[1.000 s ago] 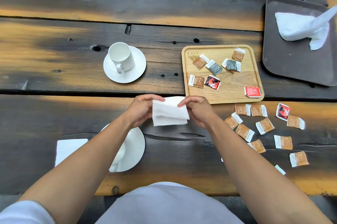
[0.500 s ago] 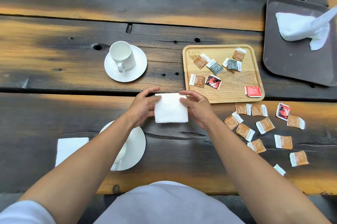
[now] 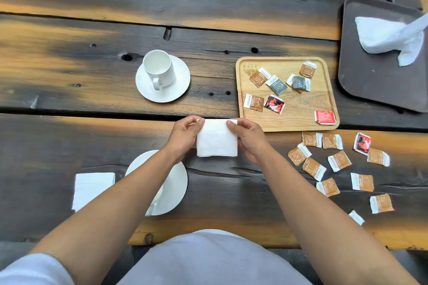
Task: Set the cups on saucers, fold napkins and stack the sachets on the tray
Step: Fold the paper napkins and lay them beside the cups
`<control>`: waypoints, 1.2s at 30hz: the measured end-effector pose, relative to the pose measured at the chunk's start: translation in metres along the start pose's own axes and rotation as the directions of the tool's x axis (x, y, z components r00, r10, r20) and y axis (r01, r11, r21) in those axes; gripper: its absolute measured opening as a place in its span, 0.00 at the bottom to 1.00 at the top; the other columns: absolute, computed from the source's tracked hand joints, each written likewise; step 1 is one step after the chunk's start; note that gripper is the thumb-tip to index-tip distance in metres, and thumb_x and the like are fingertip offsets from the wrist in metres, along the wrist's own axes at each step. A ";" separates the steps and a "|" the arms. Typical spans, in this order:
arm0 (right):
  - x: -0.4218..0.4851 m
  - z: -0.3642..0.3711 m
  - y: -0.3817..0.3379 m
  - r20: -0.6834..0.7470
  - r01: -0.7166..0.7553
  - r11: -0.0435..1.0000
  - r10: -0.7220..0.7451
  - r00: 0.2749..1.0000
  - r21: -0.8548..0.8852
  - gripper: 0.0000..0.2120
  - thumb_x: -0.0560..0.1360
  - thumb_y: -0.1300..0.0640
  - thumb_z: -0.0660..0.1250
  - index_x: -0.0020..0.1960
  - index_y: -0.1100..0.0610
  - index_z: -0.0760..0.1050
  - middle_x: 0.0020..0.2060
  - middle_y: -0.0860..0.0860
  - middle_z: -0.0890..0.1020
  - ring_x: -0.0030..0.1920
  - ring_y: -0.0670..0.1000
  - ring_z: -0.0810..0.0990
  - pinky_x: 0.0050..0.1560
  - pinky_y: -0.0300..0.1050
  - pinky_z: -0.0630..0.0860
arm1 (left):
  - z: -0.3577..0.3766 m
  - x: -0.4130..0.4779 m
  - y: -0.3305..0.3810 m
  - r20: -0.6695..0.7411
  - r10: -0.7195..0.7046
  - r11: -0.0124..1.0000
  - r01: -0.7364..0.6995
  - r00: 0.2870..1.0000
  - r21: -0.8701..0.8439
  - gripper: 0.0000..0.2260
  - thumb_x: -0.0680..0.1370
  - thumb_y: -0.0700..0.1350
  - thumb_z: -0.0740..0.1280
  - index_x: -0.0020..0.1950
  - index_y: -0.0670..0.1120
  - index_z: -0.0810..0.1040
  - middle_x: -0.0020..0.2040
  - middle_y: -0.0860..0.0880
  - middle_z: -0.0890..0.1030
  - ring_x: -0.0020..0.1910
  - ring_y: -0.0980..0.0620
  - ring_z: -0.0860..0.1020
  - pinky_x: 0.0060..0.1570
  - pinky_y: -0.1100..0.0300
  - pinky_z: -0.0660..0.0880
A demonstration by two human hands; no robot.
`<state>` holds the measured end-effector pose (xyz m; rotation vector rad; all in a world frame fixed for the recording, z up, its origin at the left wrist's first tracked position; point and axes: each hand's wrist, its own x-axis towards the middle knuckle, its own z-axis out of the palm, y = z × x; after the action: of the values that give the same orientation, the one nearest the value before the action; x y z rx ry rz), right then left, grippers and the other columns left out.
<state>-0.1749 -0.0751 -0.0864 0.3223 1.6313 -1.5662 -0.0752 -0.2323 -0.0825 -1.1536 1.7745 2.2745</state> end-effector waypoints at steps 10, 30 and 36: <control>-0.003 0.042 0.000 -0.100 0.083 0.995 -0.078 0.992 0.048 0.10 0.74 0.59 0.73 0.35 0.56 0.76 0.36 0.56 0.80 0.37 0.53 0.77 0.42 0.49 0.75 | -0.002 0.005 -0.010 -0.196 0.227 0.953 -0.176 0.954 0.248 0.16 0.80 0.51 0.64 0.35 0.47 0.71 0.31 0.49 0.70 0.33 0.52 0.66 0.35 0.56 0.63; -0.001 0.126 0.016 -0.127 0.115 0.966 -0.147 0.981 -0.232 0.17 0.79 0.44 0.63 0.41 0.57 0.72 0.35 0.56 0.76 0.37 0.53 0.73 0.41 0.48 0.71 | -0.079 -0.005 -0.005 -0.344 0.187 0.967 -0.112 0.920 0.228 0.26 0.75 0.61 0.66 0.29 0.41 0.68 0.28 0.49 0.67 0.29 0.51 0.64 0.32 0.56 0.62; 0.003 0.172 0.020 -0.096 0.342 0.710 -0.498 0.862 -0.616 0.16 0.81 0.51 0.60 0.37 0.57 0.68 0.29 0.48 0.73 0.34 0.52 0.70 0.36 0.46 0.60 | -0.129 0.001 -0.002 -0.390 0.216 0.933 -0.072 0.895 0.351 0.26 0.80 0.56 0.62 0.26 0.47 0.58 0.21 0.55 0.59 0.25 0.53 0.58 0.28 0.57 0.56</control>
<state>-0.0982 -0.2298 -0.0812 -0.2183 2.4330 -1.2683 -0.0073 -0.3411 -0.0937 -1.5741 2.3547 1.7742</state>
